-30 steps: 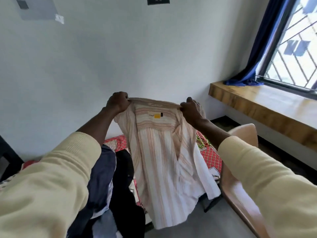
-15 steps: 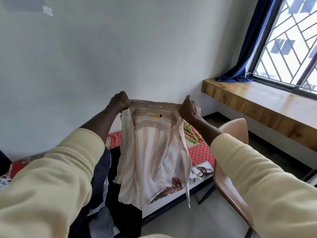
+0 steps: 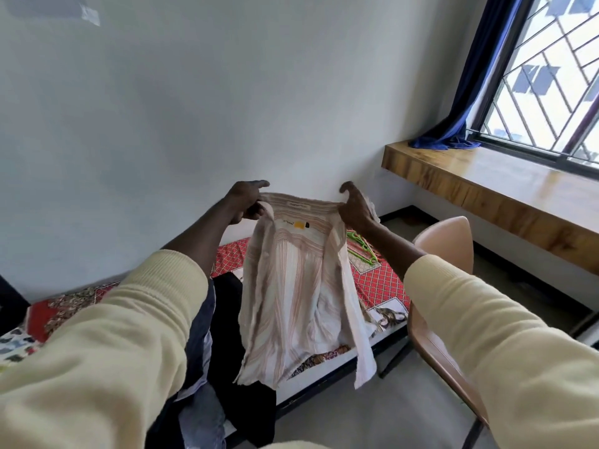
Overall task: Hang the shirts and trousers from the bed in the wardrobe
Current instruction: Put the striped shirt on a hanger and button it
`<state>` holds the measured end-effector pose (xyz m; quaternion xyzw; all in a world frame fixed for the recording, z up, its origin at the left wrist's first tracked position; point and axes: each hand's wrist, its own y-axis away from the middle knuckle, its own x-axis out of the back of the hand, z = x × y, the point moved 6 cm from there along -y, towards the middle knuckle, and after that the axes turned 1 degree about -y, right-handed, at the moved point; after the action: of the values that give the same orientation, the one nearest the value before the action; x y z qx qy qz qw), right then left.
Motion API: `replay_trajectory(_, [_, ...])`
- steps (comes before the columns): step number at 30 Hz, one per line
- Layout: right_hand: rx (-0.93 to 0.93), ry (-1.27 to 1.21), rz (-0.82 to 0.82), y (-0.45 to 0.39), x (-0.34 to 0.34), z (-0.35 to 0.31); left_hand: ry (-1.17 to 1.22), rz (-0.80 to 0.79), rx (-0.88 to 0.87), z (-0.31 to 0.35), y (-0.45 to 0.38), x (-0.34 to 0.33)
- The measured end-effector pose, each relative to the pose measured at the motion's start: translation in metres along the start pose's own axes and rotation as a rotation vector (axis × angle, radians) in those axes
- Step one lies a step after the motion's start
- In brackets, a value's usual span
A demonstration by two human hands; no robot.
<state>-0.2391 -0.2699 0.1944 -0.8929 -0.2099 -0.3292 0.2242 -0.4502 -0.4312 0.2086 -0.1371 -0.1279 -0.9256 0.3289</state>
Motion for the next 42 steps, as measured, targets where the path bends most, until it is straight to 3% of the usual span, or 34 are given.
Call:
replay_trajectory(3, [0.042, -0.185, -0.250, 0.003, -0.003, -0.010, 0.051, -0.160, -0.079, 0.000, 0.008, -0.005])
replay_trajectory(9, [0.264, 0.411, -0.364, 0.007, -0.012, -0.021, -0.332, -0.455, -0.048, -0.003, 0.015, -0.029])
replay_trajectory(11, [0.290, 0.510, -0.336, 0.003, -0.013, -0.011, -0.530, -0.373, -0.079, -0.002, 0.011, -0.030])
replay_trajectory(15, [0.293, 0.626, -0.118, 0.012, 0.008, -0.010, -0.909, -0.117, -0.182, 0.002, 0.004, -0.019])
replay_trajectory(18, [0.230, 0.604, -0.112, 0.015, 0.009, -0.002, -0.756, -0.143, -0.136, -0.008, 0.003, -0.017])
replay_trajectory(22, [0.005, 0.211, -0.087, 0.012, 0.010, 0.011, -0.443, -0.103, -0.187, -0.021, 0.007, -0.019])
replay_trajectory(24, [-0.043, 0.078, -0.057, 0.016, 0.012, 0.013, -0.475, -0.043, -0.283, -0.021, 0.008, -0.022])
replay_trajectory(27, [-0.046, -0.011, -0.169, 0.031, 0.005, 0.014, -0.671, -0.013, -0.368, -0.019, 0.014, -0.028])
replay_trajectory(29, [0.040, 0.082, -0.292, 0.040, -0.002, 0.012, -0.838, 0.038, -0.400, -0.017, 0.016, -0.028])
replay_trajectory(31, [0.202, 0.215, -0.367, 0.047, -0.007, 0.004, -0.867, 0.220, -0.453, -0.010, 0.022, -0.022])
replay_trajectory(33, [0.289, 0.251, -0.250, 0.046, -0.001, -0.008, -0.763, 0.392, -0.484, -0.002, 0.028, -0.018])
replay_trajectory(35, [0.294, 0.231, 0.082, 0.039, 0.017, -0.012, -0.586, 0.426, -0.455, -0.003, 0.027, -0.016])
replay_trajectory(37, [0.106, 0.070, 0.365, 0.032, 0.034, -0.001, -0.429, 0.318, -0.408, -0.008, 0.019, -0.016])
replay_trajectory(38, [-0.061, -0.081, 0.394, 0.029, 0.035, 0.012, -0.357, 0.273, -0.385, -0.010, 0.017, -0.015])
replay_trajectory(40, [-0.313, -0.278, 0.264, 0.021, 0.020, 0.038, -0.293, 0.238, -0.356, -0.014, 0.012, -0.012])
replay_trajectory(42, [-0.288, -0.174, 0.083, 0.015, 0.008, 0.052, -0.372, 0.258, -0.405, -0.011, 0.014, -0.010])
